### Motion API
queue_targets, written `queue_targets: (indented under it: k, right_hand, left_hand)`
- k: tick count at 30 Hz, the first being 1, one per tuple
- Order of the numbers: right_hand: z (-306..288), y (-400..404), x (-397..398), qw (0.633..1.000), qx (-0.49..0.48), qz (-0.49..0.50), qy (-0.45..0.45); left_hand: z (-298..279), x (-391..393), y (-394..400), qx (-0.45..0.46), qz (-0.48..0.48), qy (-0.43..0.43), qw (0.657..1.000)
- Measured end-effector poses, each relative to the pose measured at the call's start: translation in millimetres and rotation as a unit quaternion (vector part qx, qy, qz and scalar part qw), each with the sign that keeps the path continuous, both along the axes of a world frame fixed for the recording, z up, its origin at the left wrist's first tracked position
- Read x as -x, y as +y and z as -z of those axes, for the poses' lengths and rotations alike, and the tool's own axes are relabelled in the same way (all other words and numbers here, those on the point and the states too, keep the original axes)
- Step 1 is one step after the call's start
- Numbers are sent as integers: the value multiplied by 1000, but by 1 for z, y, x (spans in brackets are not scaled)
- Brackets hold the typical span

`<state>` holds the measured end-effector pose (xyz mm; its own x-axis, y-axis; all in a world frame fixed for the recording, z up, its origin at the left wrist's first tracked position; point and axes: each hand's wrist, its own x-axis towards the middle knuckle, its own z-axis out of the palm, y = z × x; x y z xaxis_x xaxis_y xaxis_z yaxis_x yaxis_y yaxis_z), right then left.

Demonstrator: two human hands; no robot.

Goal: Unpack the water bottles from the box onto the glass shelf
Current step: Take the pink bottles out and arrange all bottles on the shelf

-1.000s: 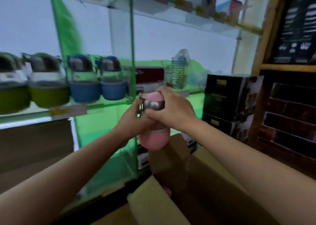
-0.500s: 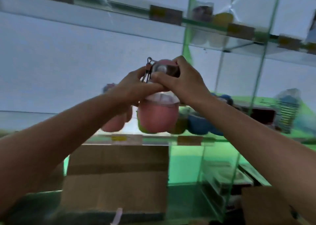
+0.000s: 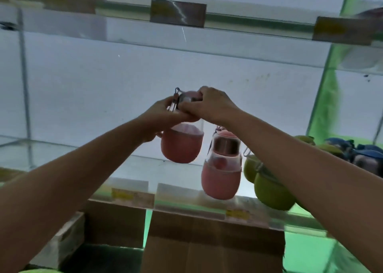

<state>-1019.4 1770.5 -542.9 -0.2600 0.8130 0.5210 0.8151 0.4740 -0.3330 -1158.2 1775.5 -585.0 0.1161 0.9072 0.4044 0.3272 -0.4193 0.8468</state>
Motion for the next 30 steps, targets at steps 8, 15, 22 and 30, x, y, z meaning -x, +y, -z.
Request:
queue_targets:
  k: [8, 15, 22, 30]
  right_hand:
    - [-3, 48, 0, 971, 96, 65, -209]
    - [-4, 54, -15, 965, 104, 49, -234]
    - [-2, 44, -33, 978, 55, 28, -197]
    - [1, -5, -92, 992, 5, 3, -122]
  left_hand:
    - [41, -16, 72, 57, 1, -74, 996]
    - [67, -27, 100, 86, -43, -58, 994]
    - [49, -28, 88, 29, -180, 27, 983]
    - [2, -72, 24, -119, -168, -16, 978]
